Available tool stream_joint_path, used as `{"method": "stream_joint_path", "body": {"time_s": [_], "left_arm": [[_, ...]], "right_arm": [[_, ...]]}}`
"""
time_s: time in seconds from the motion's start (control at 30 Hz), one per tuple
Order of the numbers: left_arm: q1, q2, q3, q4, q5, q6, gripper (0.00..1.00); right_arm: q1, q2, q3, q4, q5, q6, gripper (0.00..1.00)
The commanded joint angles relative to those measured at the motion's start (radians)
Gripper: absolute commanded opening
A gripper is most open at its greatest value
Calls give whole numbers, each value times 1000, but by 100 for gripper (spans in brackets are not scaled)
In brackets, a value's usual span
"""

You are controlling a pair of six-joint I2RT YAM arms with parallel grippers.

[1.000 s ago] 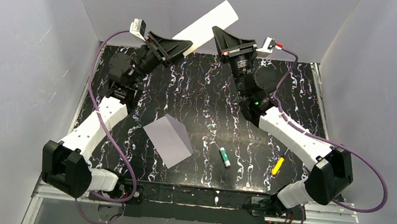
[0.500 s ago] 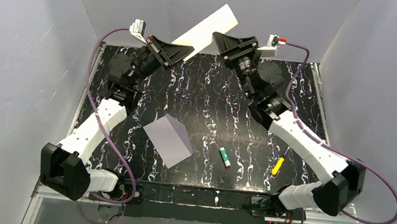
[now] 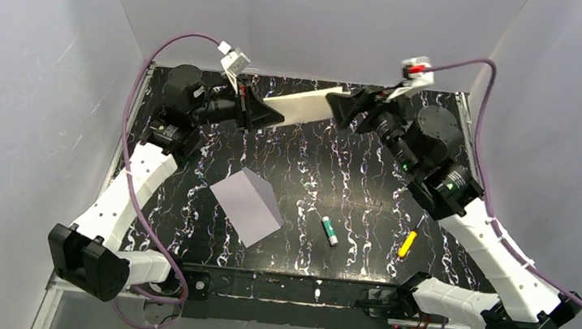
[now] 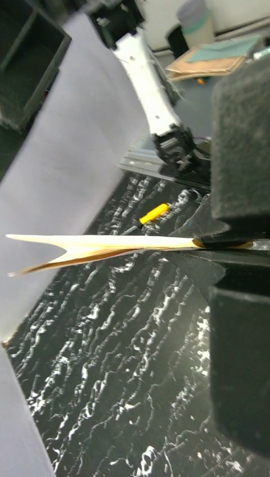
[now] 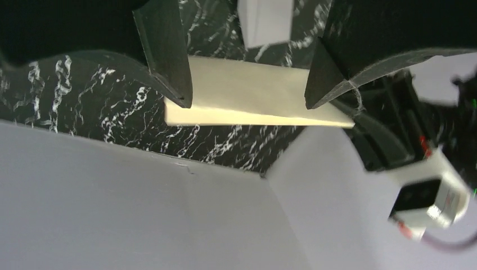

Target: Place the letter into the envelope and seal it

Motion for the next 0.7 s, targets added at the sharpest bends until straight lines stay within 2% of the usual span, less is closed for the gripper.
{"method": "stream_joint_path", "body": {"time_s": [0.0, 0.1, 0.27, 0.4, 0.67], "left_arm": [[0, -49, 74, -381, 117, 419, 0], [0, -86, 61, -498, 189, 626, 0], [0, -144, 31, -607, 261, 891, 0], [1, -145, 38, -623, 248, 937, 0], [0, -110, 97, -731, 251, 1033, 0]], "right_arm": [[3, 85, 153, -208, -468, -427, 83], [3, 169, 250, -353, -671, -562, 85], [3, 304, 381, -532, -803, -676, 86], [5, 362, 423, -596, -934, -705, 86], [5, 360, 444, -656, -966, -725, 82]]}}
